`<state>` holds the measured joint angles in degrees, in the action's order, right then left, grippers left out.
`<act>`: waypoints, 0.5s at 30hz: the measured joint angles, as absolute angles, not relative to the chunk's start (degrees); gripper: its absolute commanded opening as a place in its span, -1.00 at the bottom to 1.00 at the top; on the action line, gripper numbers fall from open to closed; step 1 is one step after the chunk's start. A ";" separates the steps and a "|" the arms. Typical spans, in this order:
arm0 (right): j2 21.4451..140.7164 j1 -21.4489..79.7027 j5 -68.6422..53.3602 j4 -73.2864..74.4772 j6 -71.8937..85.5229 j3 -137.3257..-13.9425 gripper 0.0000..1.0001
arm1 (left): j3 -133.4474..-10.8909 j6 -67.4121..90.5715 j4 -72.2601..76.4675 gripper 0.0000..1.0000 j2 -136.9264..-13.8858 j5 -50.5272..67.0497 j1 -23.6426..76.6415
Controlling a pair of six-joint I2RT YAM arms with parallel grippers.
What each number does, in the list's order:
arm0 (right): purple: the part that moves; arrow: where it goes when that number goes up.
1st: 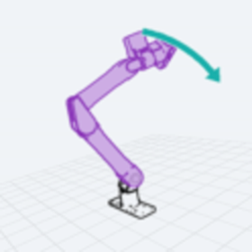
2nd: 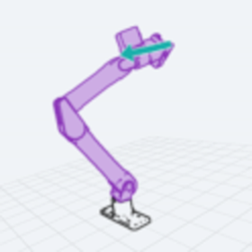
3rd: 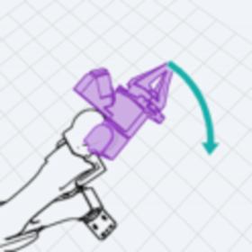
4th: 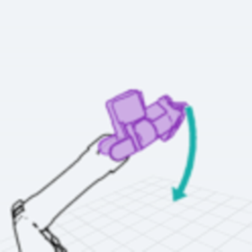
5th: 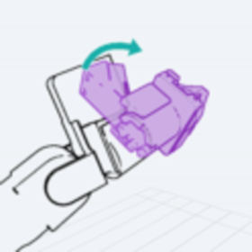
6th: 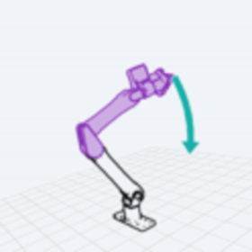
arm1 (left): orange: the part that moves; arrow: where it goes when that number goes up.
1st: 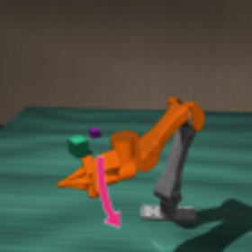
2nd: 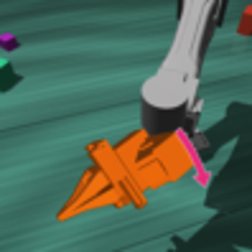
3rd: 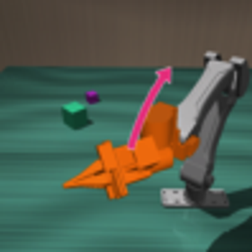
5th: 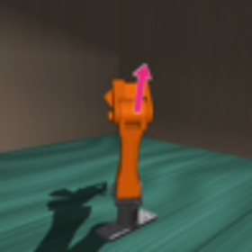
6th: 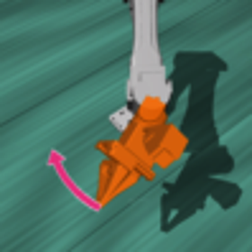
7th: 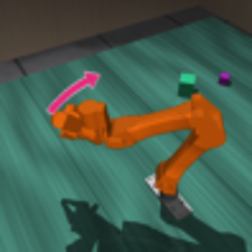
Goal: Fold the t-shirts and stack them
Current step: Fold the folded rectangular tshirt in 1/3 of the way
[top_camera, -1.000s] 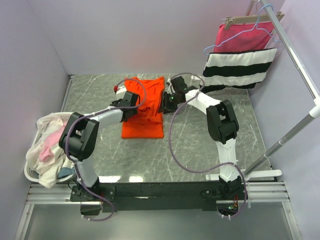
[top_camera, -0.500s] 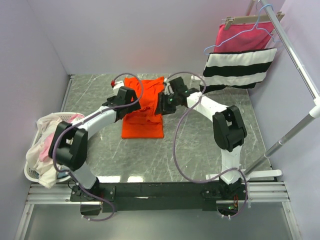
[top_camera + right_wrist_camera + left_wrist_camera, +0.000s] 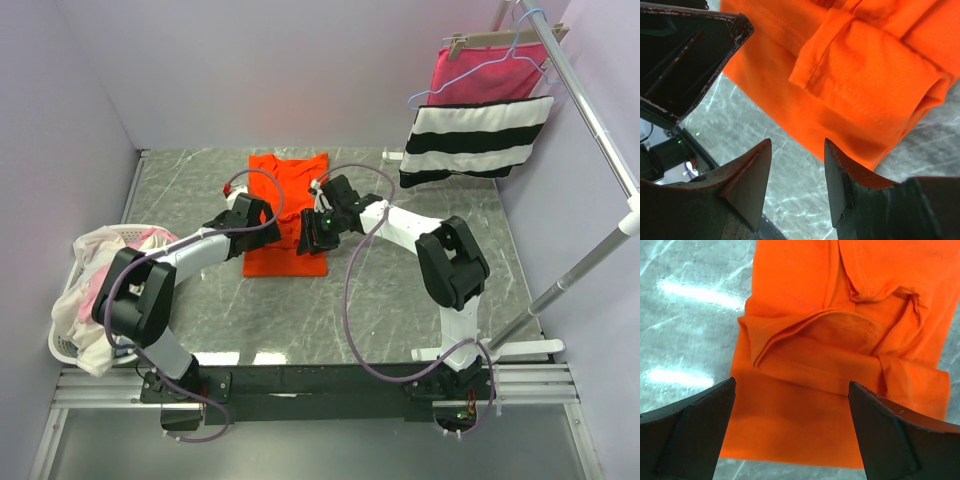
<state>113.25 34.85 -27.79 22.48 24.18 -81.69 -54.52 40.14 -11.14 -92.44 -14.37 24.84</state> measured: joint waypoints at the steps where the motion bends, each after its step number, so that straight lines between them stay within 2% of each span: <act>1: 113.67 34.85 -27.62 22.24 24.16 -81.76 0.07 | -54.54 40.14 -10.61 0.99 -92.99 -14.41 24.84; 15: 119.09 34.63 -24.14 23.22 23.90 -85.89 0.07 | -58.26 40.14 -8.95 0.99 -99.37 -17.21 24.84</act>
